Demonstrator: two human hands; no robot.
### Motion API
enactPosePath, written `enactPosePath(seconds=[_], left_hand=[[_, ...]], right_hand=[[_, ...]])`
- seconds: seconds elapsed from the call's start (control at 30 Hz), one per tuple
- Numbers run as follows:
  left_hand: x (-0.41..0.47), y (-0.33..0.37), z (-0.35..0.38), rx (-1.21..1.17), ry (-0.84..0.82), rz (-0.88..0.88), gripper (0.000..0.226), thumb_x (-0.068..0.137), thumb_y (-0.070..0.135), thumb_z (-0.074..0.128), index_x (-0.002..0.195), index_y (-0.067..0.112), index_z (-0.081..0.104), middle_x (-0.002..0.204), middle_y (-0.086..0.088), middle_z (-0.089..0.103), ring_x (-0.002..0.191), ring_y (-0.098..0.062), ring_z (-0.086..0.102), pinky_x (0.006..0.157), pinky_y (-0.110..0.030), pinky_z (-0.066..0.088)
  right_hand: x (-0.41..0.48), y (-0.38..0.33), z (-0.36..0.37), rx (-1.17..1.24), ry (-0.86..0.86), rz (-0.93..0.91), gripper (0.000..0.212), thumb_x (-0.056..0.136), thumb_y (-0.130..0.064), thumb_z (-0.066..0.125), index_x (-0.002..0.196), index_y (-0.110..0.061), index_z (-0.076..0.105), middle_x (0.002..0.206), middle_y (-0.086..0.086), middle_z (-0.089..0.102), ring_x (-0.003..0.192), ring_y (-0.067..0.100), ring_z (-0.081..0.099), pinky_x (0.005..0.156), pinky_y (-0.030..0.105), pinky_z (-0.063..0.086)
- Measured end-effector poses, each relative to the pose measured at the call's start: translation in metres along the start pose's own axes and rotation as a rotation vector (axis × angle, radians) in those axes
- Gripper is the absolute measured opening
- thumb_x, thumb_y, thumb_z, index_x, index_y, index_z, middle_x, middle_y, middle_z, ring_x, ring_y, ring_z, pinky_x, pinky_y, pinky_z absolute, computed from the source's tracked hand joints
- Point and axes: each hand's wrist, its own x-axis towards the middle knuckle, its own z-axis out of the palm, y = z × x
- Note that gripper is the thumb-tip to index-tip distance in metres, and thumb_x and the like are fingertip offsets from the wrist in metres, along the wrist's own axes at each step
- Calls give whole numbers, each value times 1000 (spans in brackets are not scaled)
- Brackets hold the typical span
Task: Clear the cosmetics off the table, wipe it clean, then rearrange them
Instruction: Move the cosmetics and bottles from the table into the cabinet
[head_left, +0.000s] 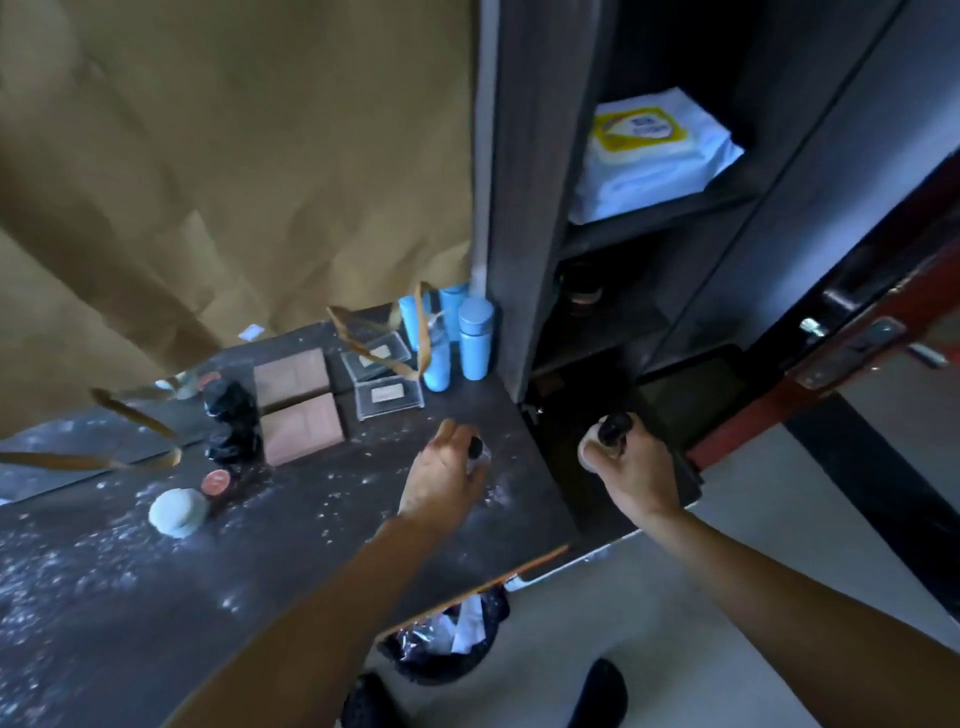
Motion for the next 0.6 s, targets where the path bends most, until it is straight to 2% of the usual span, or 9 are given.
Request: enactPosePath(seconds=[0.1,0.17,0.3,0.47,0.6], left_hand=[[18,47,26,6,-3,-5,17,82,15,66,94,5,60,94,-12,54,79,-34,59,69,-42,49],[34,72,39,16,8,-11,23,83,18,66,102,6,61,99,-12,57,88,-32,59,74,-40,49],[78,107,55,53,48,-32,36,86,23,63,120,12,56,113,-8,60,108,-25,52,89,-33,42],[139,128,69,67,25,-122,33,89,19,58,119,8,50,112,-13,58,109,-29,48,90,-38,43],[180,124,84,94,23,-180,34,87,12,58,119,5,49,114,-18,59,109,-34,51,90,-38,43]], right_hand=[[28,30,-44,1,-18,-5,28,77,-31,66,95,-10,60,74,-1,59,81,29,64,67,29,41],[48,42,-68,6,1,-15,23,78,-23,69,94,-10,60,75,0,60,82,30,64,68,31,44],[86,44,-95,8,-2,-73,19,78,-25,67,91,-15,56,75,-2,59,78,26,61,66,28,37],[138,27,-97,47,-18,-157,23,82,-23,67,99,-11,56,81,0,62,79,21,63,67,26,40],[189,11,-77,-55,1,-135,33,87,-25,63,111,-5,52,100,14,67,93,30,64,75,32,48]])
